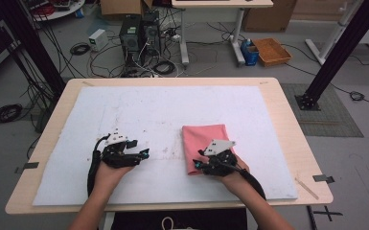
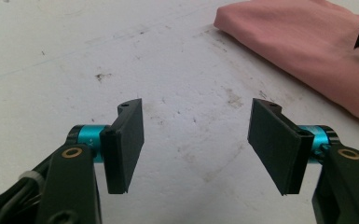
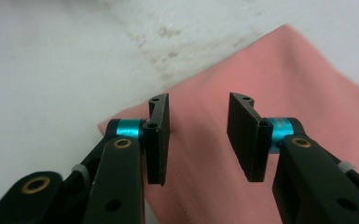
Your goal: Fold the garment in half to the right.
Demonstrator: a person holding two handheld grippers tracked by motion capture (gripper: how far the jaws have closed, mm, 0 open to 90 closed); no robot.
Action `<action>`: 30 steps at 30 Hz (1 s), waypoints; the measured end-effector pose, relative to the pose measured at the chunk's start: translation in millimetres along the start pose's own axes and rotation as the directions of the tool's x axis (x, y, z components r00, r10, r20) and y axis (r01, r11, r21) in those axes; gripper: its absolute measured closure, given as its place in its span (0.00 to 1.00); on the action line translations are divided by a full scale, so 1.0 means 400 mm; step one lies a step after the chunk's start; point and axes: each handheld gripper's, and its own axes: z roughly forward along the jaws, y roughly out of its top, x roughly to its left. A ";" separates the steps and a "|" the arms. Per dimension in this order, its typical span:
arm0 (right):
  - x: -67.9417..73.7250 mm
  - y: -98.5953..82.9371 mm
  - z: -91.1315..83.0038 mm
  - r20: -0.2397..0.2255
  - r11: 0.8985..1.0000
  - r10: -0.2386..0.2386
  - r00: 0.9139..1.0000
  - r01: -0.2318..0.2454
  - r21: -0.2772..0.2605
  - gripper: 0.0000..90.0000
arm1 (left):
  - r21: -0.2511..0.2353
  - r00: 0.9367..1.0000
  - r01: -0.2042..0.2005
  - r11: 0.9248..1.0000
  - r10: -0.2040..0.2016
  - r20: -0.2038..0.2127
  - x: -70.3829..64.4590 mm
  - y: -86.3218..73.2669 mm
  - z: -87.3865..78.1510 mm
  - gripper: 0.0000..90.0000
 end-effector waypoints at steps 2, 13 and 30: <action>0.012 -0.003 0.006 0.000 1.000 -0.004 1.000 0.004 0.002 0.67 | -0.002 1.000 0.002 1.000 -0.002 0.000 0.000 0.000 -0.001 0.40; 0.037 0.001 0.012 0.009 1.000 -0.022 1.000 0.022 -0.005 0.58 | -0.001 1.000 -0.005 1.000 0.005 0.007 -0.004 0.003 -0.003 0.40; -0.166 0.082 -0.118 0.072 0.981 0.110 0.991 -0.096 -0.171 0.34 | -0.111 0.995 -0.038 0.993 0.048 0.092 -0.002 0.058 -0.033 0.35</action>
